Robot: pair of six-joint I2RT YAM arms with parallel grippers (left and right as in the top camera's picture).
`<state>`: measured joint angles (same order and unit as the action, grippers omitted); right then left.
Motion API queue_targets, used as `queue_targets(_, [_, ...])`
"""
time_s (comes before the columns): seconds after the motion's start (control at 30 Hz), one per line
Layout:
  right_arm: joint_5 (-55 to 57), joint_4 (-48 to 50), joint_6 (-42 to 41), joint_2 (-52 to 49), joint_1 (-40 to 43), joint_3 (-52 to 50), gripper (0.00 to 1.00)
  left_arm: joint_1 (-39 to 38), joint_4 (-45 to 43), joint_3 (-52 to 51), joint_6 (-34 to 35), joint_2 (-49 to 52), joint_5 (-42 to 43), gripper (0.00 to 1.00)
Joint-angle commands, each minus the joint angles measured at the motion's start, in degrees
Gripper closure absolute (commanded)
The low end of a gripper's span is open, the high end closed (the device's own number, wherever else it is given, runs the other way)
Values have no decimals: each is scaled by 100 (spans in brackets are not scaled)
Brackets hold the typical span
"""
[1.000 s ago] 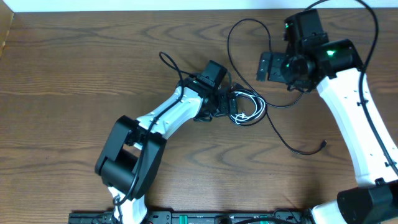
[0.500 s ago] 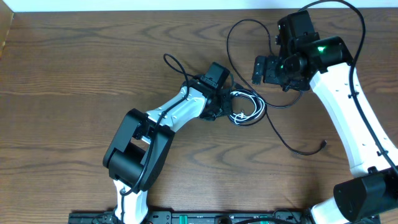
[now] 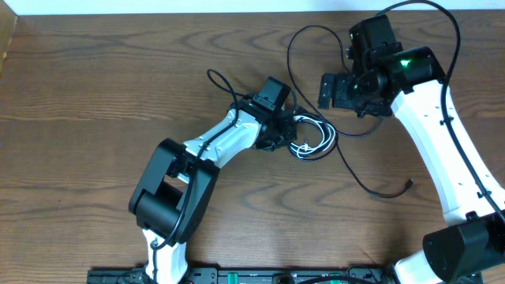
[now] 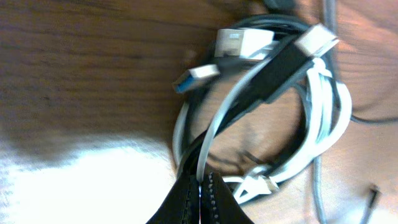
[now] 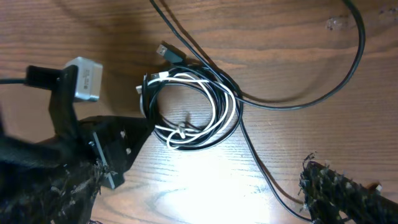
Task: Untangle cables
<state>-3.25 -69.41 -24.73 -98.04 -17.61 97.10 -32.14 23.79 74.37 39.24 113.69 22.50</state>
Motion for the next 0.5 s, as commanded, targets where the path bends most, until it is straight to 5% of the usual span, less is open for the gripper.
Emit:
queue_targets(0.0, [-17,-48,81,-13,-50,-26,1,7,7,57,50,-649,260,93])
queue_targets(0.47, [-181,-101,175,-13,-120,-28,1,9,9,57,48,-2540,-173,93])
